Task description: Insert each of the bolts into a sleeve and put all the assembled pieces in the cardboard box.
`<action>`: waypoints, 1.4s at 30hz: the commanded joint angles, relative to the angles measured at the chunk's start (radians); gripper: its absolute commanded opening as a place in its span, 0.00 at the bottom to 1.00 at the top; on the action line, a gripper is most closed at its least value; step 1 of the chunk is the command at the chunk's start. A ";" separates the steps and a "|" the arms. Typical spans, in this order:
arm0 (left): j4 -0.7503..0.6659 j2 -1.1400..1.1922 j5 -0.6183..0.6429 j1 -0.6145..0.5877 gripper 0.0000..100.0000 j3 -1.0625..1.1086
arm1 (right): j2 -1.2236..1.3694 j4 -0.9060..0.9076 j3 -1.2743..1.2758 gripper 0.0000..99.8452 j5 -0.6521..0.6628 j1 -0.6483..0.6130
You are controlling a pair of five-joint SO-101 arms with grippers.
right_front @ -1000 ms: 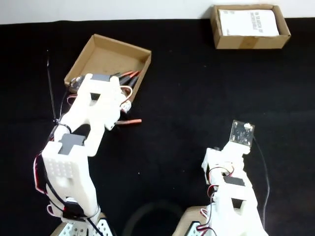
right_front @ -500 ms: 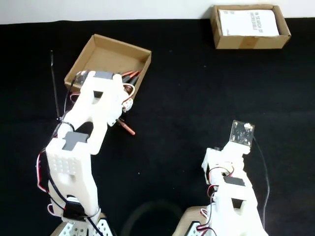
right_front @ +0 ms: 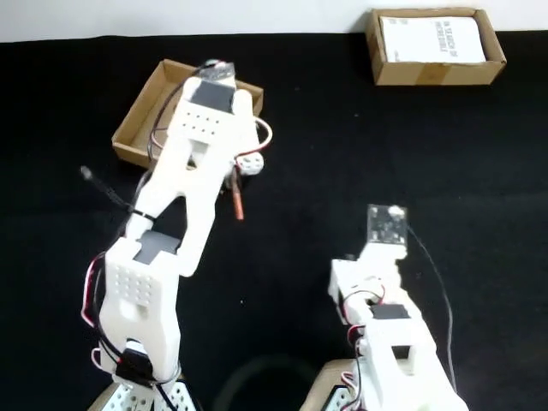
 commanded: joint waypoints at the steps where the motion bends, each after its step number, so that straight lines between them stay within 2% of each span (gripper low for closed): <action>1: 0.014 -0.185 -0.152 0.013 0.01 -0.051 | -0.140 0.122 -0.125 0.01 -0.008 -0.073; 4: 0.014 -0.315 -0.270 0.022 0.01 -0.031 | -0.323 0.249 -0.217 0.01 -0.008 -0.136; 7: 0.014 -0.456 -0.365 0.048 0.01 0.077 | -0.487 0.369 -0.269 0.01 -0.005 -0.208; 11: 0.014 -0.671 -0.453 0.122 0.01 0.352 | -0.673 0.578 -0.268 0.01 0.003 -0.275; 14: -0.035 -0.826 -0.453 0.196 0.01 0.558 | -0.800 0.653 -0.202 0.01 0.086 -0.289; 16: -0.147 -0.911 -0.416 0.229 0.01 0.680 | -0.878 0.648 -0.142 0.01 0.127 -0.288; 20: -0.477 -1.050 -0.311 0.271 0.01 0.949 | -1.000 0.564 -0.007 0.01 0.138 -0.288; 24: -0.812 -1.175 -0.242 0.303 0.01 1.170 | -1.001 0.447 0.067 0.01 0.133 -0.286; 28: -1.046 -1.274 -0.180 0.341 0.01 1.333 | -0.998 0.318 0.107 0.01 0.133 -0.285; 33: -1.174 -1.323 -0.175 0.366 0.01 1.426 | -0.998 0.186 0.148 0.01 0.133 -0.285; 42: -1.183 -1.328 -0.173 0.357 0.01 1.425 | -0.998 0.088 0.202 0.01 0.133 -0.288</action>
